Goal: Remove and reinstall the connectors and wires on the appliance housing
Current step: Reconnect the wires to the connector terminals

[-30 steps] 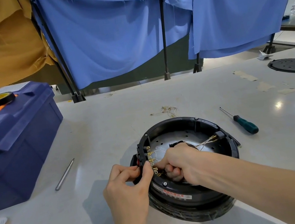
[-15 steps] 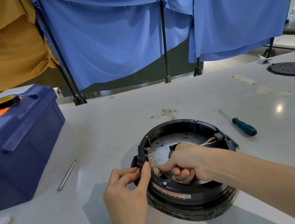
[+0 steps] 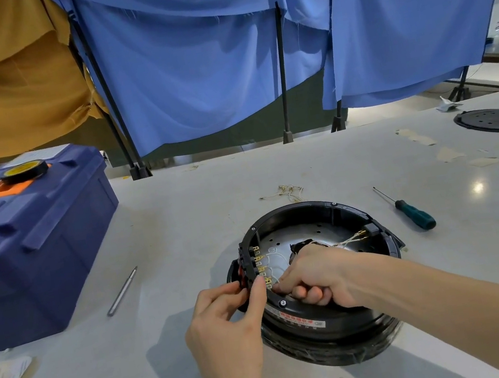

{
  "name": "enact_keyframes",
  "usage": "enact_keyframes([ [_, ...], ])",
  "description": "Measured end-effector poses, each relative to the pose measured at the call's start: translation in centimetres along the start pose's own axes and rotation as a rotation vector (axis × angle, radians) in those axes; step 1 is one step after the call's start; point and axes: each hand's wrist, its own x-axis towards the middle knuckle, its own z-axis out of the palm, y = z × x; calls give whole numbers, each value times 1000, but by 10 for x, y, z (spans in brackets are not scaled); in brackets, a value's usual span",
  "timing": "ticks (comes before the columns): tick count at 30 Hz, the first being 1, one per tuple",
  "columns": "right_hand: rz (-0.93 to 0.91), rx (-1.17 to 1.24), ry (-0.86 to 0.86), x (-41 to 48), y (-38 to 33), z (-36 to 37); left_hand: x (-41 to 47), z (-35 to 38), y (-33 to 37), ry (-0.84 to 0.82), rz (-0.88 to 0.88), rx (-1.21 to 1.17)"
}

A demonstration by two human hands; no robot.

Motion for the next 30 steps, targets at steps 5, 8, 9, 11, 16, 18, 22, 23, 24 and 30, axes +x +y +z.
enact_keyframes([
  [5, -6, 17, 22, 1, 2, 1, 1, 3, 2, 22, 10, 40],
  [8, 12, 71, 16, 1, 2, 0, 1, 3, -1, 25, 19, 56],
  [9, 15, 89, 17, 1, 3, 0, 1, 3, -3, 28, 23, 57],
  [11, 22, 117, 10, 1, 3, 0, 0, 3, -5, 31, 40, 54],
  [16, 76, 157, -48, 1, -1, 3, -4, 5, -9, 45, 66, 46],
  [18, 106, 151, -58, 1, -4, 5, -6, 6, -9, 59, 78, 53],
  [22, 116, 98, 50, 2, -8, 12, -8, 9, -9, 69, 99, 86],
  [23, 116, 80, 74, 3, -9, 13, -8, 9, -9, 73, 98, 87],
  [24, 120, 59, 86, 4, -10, 15, -9, 10, -9, 73, 97, 87],
  [30, 105, 38, 137, 6, -14, 20, -10, 11, -8, 80, 92, 79],
])
